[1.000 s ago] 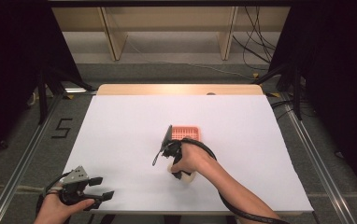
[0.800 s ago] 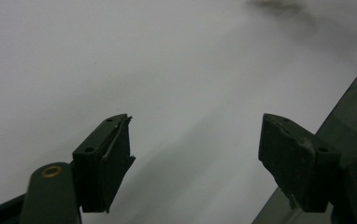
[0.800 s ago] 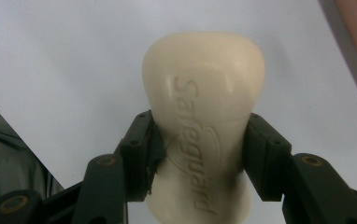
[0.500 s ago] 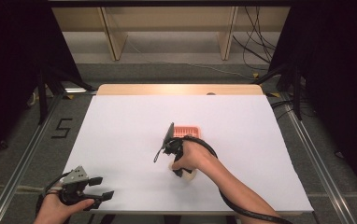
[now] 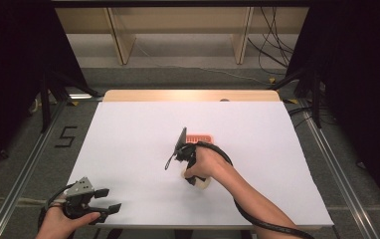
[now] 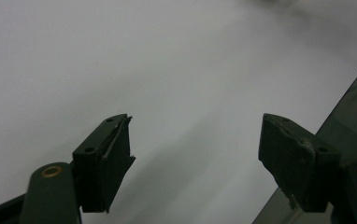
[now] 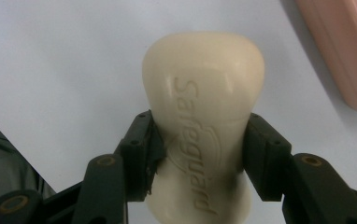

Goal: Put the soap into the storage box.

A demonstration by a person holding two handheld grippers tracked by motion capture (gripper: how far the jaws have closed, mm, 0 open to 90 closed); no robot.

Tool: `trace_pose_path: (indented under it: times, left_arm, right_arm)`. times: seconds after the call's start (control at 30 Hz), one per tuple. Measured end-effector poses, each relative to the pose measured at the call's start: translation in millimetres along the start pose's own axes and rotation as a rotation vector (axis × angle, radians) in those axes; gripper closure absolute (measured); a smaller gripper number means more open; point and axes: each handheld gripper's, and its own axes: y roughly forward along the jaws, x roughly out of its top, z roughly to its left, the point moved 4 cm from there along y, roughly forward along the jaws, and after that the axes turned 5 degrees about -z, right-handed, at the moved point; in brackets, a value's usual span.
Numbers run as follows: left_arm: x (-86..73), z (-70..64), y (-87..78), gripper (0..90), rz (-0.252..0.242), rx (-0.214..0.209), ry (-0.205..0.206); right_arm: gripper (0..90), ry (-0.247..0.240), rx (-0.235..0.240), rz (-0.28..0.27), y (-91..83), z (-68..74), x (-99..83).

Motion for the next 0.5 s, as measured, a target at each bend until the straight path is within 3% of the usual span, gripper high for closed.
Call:
trace_pose_path:
  times: [0.03,0.27,0.33,0.5]
  left_arm:
    - [0.3,0.8,-0.4,24.8,0.0,-0.002,0.015]
    - [-0.2,-0.1,-0.1,24.8,0.006,-0.004,-0.001]
    - [0.0,1.0,-0.9,24.8,0.009,0.001,0.02]
    - [-0.4,0.3,-0.2,24.8,0.007,0.0,0.004]
  right_arm:
    - [50.5,-0.01,-0.001,-0.003,0.0,-1.1,0.2]
    - [50.5,0.025,0.014,-0.002,-2.2,-2.8,0.2]
    - [50.6,0.012,0.007,-0.009,-2.4,-4.5,0.4]
    - [50.6,0.021,0.0,-0.004,-2.7,-6.5,0.2]
